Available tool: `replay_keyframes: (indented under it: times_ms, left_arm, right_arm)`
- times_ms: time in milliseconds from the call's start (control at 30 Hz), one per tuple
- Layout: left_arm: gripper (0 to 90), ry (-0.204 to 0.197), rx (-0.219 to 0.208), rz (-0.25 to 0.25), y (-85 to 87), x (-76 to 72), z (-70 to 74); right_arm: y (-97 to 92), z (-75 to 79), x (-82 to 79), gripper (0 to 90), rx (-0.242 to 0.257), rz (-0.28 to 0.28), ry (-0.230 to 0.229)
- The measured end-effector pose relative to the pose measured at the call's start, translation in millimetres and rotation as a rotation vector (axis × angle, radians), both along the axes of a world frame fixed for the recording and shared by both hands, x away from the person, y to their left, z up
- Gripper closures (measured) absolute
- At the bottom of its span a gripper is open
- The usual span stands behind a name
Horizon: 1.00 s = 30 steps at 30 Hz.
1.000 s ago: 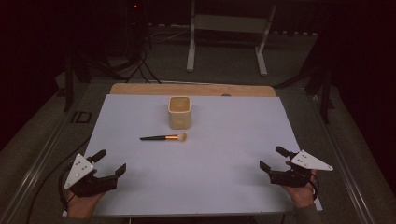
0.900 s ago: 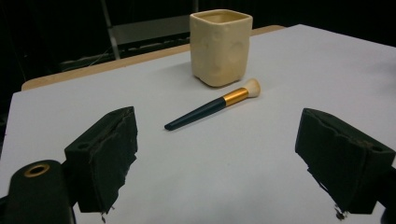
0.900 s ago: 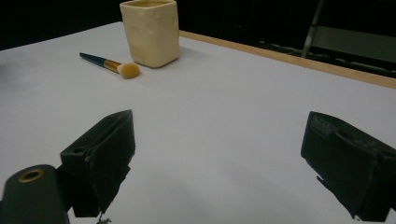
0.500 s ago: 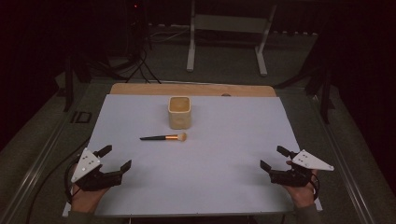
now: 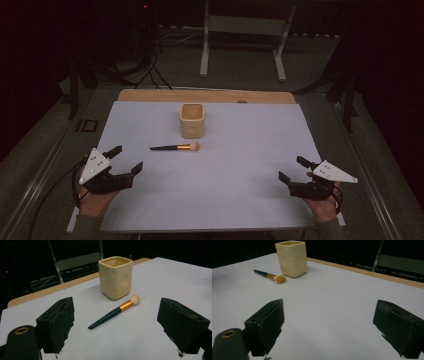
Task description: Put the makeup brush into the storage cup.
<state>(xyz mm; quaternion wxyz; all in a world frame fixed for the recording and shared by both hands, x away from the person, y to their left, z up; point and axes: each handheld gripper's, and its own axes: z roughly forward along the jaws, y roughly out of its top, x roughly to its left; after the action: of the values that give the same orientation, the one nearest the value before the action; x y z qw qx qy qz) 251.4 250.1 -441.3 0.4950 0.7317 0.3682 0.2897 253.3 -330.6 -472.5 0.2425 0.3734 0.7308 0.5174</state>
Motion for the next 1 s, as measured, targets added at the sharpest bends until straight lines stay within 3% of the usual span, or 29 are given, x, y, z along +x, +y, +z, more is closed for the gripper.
replay_keyframes:
  times_ms: [533,833,1000]
  left_arm:
    - [14.6,0.005,0.022,-0.010,-14.7,28.6,5.0]
    - [14.1,0.010,0.024,-0.008,-23.7,52.1,11.7]
    - [14.7,0.009,0.034,-0.035,-32.6,63.9,15.3]
  right_arm:
    - [0.4,1.3,-0.5,10.0,-0.001,-0.002,-0.003]
    - [-0.6,2.1,-0.6,10.0,0.003,-0.002,-0.007]
    - [0.2,1.9,-0.5,10.0,0.003,0.001,-0.005]
